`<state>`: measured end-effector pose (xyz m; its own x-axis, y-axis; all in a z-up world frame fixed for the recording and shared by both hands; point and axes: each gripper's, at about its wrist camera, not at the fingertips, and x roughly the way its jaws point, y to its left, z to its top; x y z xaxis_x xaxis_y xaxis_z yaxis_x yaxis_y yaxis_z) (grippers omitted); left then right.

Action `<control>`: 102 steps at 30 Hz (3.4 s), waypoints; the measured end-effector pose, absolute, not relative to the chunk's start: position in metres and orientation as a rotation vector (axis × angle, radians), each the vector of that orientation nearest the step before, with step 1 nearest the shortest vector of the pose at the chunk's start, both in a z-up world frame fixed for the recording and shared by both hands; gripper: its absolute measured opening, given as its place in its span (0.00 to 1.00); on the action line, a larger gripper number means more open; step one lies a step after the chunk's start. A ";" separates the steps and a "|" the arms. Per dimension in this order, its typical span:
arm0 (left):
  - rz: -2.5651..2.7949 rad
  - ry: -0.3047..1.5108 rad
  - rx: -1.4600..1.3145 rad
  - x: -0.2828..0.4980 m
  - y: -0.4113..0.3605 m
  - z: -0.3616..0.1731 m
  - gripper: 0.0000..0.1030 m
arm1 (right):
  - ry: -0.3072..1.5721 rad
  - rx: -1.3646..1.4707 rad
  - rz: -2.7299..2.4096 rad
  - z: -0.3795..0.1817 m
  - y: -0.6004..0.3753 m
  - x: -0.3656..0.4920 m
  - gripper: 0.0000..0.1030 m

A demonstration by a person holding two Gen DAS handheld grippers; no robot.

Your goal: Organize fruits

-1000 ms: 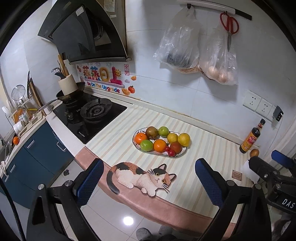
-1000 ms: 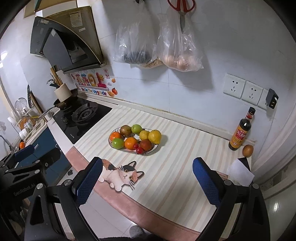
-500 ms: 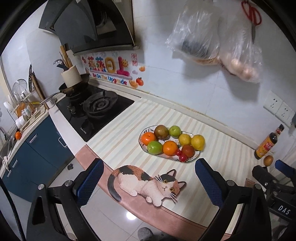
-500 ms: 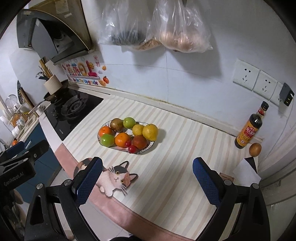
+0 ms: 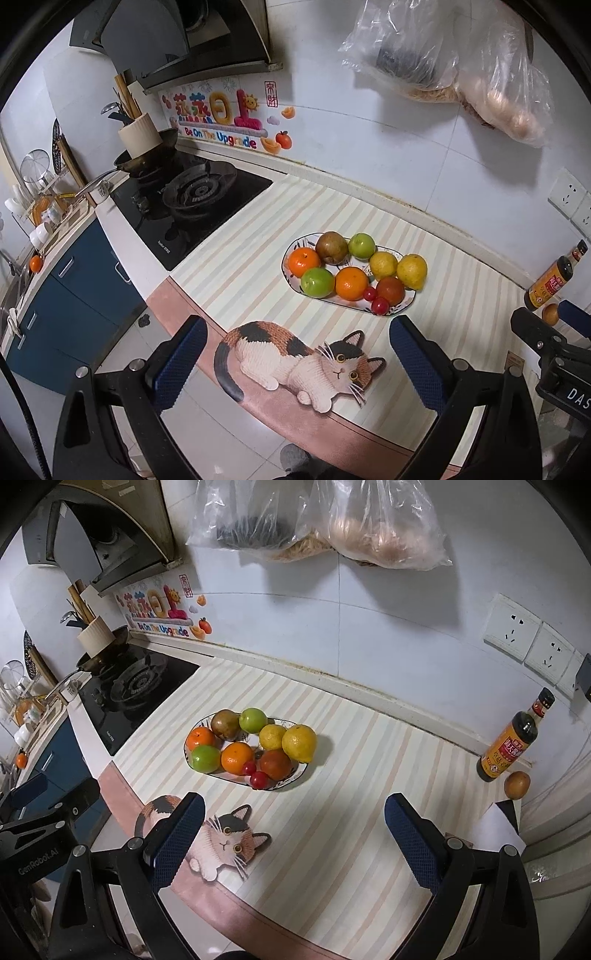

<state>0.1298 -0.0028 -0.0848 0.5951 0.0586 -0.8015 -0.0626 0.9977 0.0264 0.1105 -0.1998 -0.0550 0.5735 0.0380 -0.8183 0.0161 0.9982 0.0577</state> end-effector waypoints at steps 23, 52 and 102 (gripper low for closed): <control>0.062 0.940 -0.010 0.135 -0.002 -0.089 1.00 | 0.957 0.051 0.012 -0.056 -0.196 0.109 0.98; 0.057 0.938 -0.023 0.135 -0.004 -0.082 1.00 | 0.958 0.035 0.020 -0.050 -0.197 0.109 0.98; 0.043 0.917 -0.019 0.135 -0.009 -0.075 1.00 | 0.953 0.035 0.039 -0.044 -0.198 0.112 0.98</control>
<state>0.1351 -0.0090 -0.0750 0.6073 0.0288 -0.7939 -0.0449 0.9990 0.0018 0.1118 -0.1982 -0.0438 0.5787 0.0487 -0.8141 -0.0180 0.9987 0.0469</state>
